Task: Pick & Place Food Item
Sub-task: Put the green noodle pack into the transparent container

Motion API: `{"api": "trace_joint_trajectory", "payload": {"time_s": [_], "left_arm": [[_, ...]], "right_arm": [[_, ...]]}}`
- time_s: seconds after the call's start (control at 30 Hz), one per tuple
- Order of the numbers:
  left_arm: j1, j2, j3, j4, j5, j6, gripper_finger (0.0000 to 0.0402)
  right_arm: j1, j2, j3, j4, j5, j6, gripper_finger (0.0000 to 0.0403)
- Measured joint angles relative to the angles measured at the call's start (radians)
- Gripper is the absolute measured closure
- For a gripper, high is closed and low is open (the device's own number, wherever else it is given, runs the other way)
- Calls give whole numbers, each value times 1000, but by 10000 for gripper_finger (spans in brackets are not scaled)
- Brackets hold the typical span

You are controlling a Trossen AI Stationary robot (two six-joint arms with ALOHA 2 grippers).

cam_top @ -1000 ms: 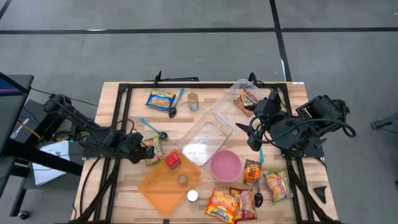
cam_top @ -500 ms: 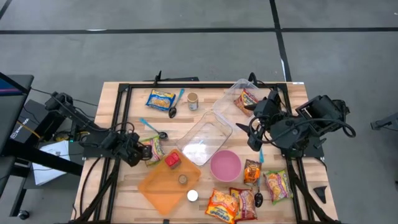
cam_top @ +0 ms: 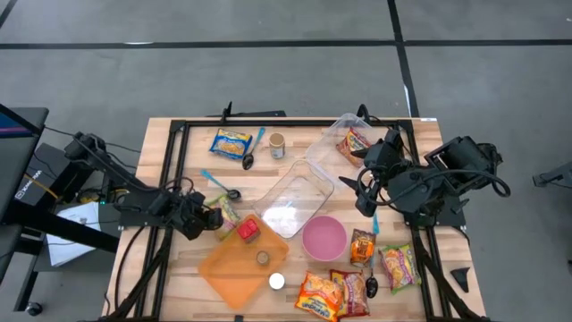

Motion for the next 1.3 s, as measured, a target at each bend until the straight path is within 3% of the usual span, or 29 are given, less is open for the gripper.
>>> {"api": "trace_joint_trajectory", "payload": {"time_s": [0.3, 0.47, 0.67, 0.77, 1.03, 1.3], "left_arm": [[7, 0, -38, 26, -3, -37, 254], [48, 0, -37, -6, -30, -49, 288], [98, 0, -37, -10, -77, -9, 361], [104, 1, -39, -4, -115, -3, 394], [85, -24, -40, 86, -232, 5, 401], [81, -155, -40, 246, -415, 176, 401]], "right_arm": [[0, 0, 0, 0, 0, 0, 97], [0, 0, 0, 0, 1, 0, 97], [0, 0, 0, 0, 2, 0, 97], [0, 0, 0, 0, 3, 0, 97], [0, 0, 0, 0, 3, 0, 97], [-34, 0, 0, 0, 8, 41, 97]]}}
